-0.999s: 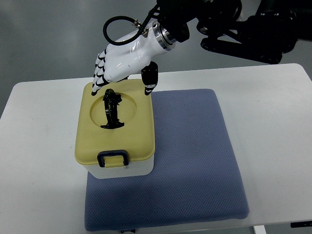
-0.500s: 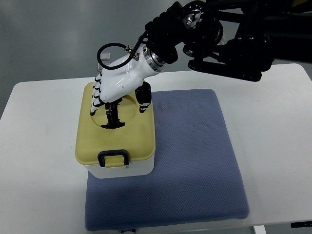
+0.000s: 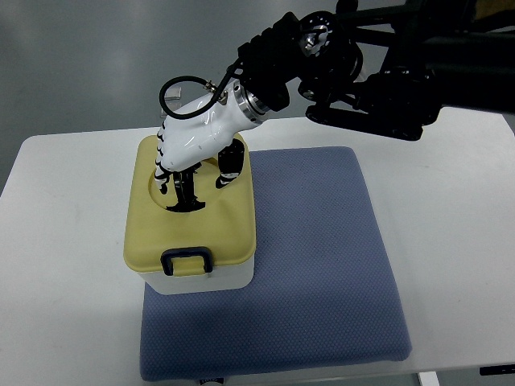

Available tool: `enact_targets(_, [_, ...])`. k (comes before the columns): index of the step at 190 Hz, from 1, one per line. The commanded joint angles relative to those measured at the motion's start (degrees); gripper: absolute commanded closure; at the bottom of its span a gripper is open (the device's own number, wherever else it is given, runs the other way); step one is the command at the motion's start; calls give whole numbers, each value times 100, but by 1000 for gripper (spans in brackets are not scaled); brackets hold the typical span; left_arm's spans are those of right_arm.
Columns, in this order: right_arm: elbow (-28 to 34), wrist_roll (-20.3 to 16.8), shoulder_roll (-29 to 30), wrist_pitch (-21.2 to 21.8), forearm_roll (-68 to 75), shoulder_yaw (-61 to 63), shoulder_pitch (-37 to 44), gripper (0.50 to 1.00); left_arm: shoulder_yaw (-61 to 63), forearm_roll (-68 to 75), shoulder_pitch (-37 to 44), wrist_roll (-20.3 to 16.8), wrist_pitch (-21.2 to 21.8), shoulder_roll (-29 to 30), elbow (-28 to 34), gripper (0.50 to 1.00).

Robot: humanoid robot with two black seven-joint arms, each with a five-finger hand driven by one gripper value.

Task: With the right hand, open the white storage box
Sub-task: 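Lower the right hand and close its fingers around the black lid handle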

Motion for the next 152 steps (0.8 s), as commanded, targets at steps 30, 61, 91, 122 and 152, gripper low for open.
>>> enact_targets(30, [-34,0,11,-20,-1,8,-19,852,0,1,0,0,-5,0,-3,500])
enact_targets(61, [-34,0,11,-20,-10,8,-19,881,0,1,0,0,-4,0,6,500])
enact_targets(91, [-34,0,20,-20,-10,8,-19,965,0,1,0,0,4,0,-3,500])
enact_targets(122, [-34,0,55,-20,-1,16,-28,1000,0,1,0,0,4,0,-3,500])
enact_targets(152, [-34,0,64,-29,7,60,-19,1000,0,1,0,0,4,0,6,500])
